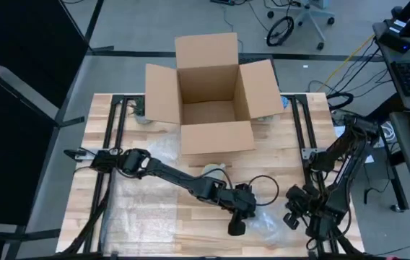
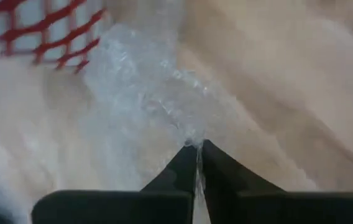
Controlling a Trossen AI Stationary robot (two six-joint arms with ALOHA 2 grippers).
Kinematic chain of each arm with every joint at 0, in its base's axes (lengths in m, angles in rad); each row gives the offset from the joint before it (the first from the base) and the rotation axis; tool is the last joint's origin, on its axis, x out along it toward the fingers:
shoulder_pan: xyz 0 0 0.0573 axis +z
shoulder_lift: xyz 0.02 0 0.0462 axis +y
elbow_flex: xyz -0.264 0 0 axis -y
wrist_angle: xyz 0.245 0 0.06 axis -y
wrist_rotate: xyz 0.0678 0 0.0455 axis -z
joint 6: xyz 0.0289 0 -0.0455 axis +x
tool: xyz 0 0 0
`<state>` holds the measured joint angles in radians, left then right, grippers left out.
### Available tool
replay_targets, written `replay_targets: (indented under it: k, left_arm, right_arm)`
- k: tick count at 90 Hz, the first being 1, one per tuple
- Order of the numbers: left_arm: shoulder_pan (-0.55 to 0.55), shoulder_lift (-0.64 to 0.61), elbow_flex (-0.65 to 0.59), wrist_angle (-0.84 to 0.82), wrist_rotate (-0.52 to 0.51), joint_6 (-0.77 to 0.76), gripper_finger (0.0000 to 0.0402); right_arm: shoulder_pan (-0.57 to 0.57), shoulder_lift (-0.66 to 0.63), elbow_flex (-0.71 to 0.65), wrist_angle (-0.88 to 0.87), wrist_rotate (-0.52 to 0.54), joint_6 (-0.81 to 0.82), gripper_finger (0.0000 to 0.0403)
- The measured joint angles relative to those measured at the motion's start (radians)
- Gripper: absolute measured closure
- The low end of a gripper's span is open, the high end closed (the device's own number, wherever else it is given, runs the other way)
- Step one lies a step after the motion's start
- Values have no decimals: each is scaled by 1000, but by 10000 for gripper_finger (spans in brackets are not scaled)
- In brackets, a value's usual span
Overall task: Wrap mug
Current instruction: Wrap the red mug with bubble wrap
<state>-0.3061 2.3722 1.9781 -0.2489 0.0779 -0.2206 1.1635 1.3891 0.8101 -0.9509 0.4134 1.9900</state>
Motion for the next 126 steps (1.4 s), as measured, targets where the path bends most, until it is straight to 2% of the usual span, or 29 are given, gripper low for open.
replay_targets:
  k: [17, 30, 39, 53, 70, 78, 89, 102, 117, 126]
  left_arm:
    - [0, 0, 0, 1, 0, 0, 402]
    - [0, 0, 0, 2, 0, -1, 402]
    - [0, 0, 0, 2, 0, -8, 402]
    - [0, 0, 0, 2, -1, -7, 402]
    - [2, 0, 0, 1, -1, -8, 402]
    - [2, 0, 0, 1, -1, -8, 402]
    - [2, 0, 0, 0, -1, -8, 402]
    - [2, 0, 0, -4, -1, -7, 402]
    - [2, 0, 0, -20, -1, -6, 402]
    - [2, 0, 0, -22, -1, -5, 402]
  right_arm:
    - [4, 7, 0, 36, 133, 18, 377]
    - [4, 6, 0, 48, 246, 7, 323]
    - [4, -2, 0, 78, 364, -10, 281]
    - [-5, -2, 0, 218, 484, -170, 239]
    - [-32, -2, 0, 402, 603, -408, 229]
    - [-42, -2, 0, 455, 590, -504, 231]
    - [-46, -17, 0, 419, 455, -546, 231]
    - [-52, -41, 0, 282, 377, -405, 226]
    - [-51, -37, 0, 97, 232, -221, 196]
    - [-51, -21, 0, 31, 187, -125, 180]
